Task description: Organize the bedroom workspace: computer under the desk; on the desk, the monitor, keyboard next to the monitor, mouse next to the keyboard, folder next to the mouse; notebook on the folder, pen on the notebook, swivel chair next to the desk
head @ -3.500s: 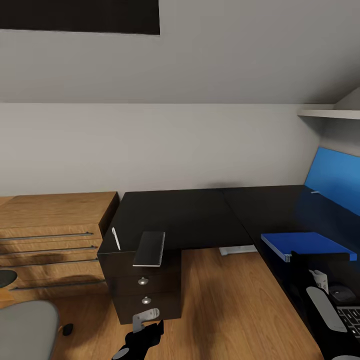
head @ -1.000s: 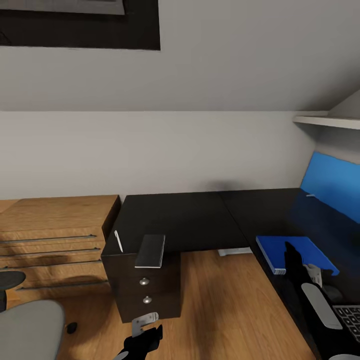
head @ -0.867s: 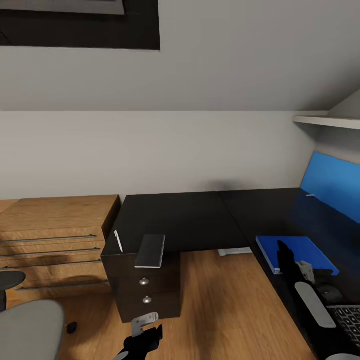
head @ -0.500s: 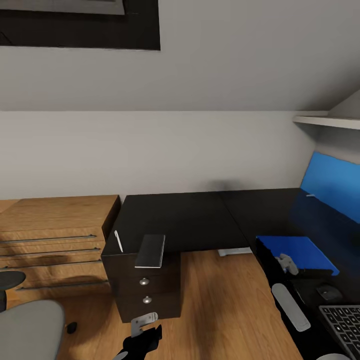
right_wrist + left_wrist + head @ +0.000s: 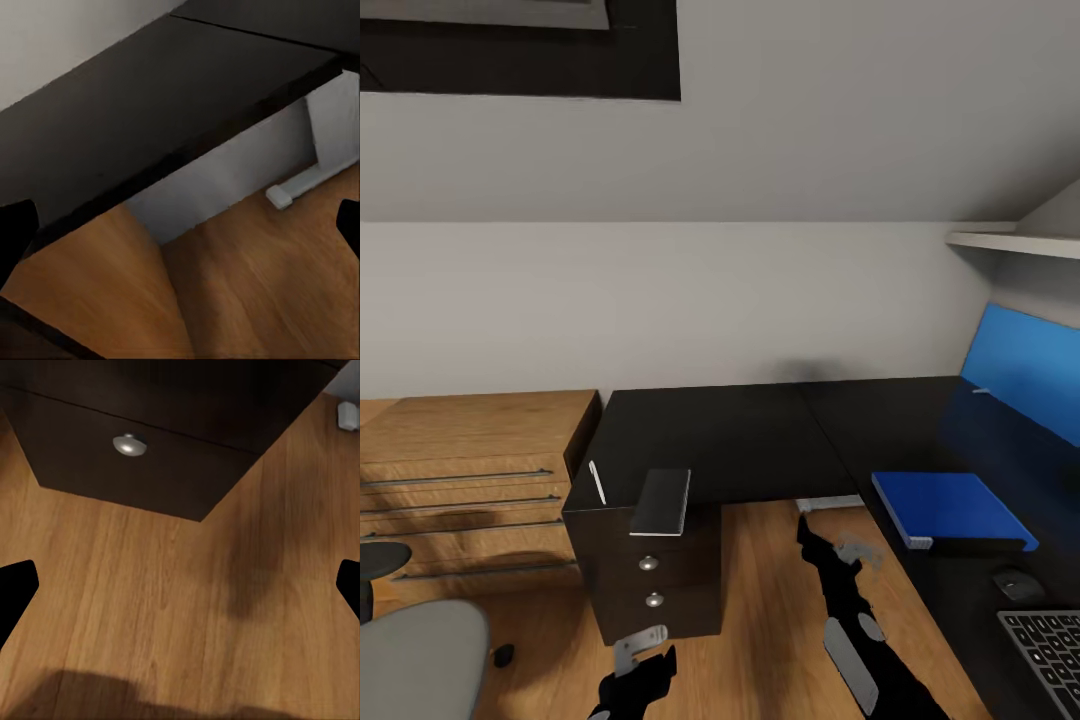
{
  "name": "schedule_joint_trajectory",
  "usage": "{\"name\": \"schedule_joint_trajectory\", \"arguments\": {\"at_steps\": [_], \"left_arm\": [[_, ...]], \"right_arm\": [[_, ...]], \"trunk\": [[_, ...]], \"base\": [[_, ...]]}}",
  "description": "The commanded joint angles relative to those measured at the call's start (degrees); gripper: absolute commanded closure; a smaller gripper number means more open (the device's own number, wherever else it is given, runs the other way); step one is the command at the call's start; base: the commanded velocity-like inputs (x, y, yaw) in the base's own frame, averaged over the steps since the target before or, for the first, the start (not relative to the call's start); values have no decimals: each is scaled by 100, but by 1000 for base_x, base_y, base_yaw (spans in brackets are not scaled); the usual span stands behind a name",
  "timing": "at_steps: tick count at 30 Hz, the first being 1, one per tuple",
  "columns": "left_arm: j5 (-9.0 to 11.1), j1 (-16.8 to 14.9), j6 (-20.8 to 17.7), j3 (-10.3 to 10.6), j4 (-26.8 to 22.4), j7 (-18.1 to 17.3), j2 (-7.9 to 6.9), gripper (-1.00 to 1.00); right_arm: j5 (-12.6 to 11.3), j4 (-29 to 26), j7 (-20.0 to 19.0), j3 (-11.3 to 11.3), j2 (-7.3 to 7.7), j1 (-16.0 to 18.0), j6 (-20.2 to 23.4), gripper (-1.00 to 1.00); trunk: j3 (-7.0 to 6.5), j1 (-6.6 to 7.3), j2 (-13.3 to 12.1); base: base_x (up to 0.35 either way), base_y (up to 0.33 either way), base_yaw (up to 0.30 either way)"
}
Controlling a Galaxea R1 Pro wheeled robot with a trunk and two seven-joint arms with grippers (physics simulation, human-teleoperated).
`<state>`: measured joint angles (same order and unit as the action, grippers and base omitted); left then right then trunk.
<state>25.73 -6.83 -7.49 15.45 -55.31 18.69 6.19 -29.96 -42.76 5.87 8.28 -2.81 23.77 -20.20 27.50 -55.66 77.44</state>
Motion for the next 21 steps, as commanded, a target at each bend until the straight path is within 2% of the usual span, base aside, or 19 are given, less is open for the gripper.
{"name": "schedule_joint_trajectory", "arguments": {"at_steps": [1,3,6,9,13,21], "left_arm": [[39,-3,-9,14,-6,41,-3,-100],[42,-3,13,14,50,40,1,-100],[41,-3,9,19,179,41,13,-100],[41,-3,-24,26,278,62,27,-100],[47,-3,-59,31,469,48,29,-100],[41,-3,-4,-2,1164,41,-11,-100]], "right_arm": [[90,123,52,30,-23,5,-83,-100],[540,634,244,34,-101,5,-198,-100],[925,1191,635,50,-135,5,-237,-100],[1385,1985,1008,84,-152,5,-263,-100],[1541,2563,1130,80,-160,3,-285,-100],[1625,3197,1128,96,-170,-12,-293,-100]], "trunk": [[6,0,4],[6,0,4],[6,0,4],[6,0,4],[6,0,4],[6,0,4]], "base": [[0,0,0],[0,0,0],[0,0,0],[0,0,0],[0,0,0],[0,0,0]]}}
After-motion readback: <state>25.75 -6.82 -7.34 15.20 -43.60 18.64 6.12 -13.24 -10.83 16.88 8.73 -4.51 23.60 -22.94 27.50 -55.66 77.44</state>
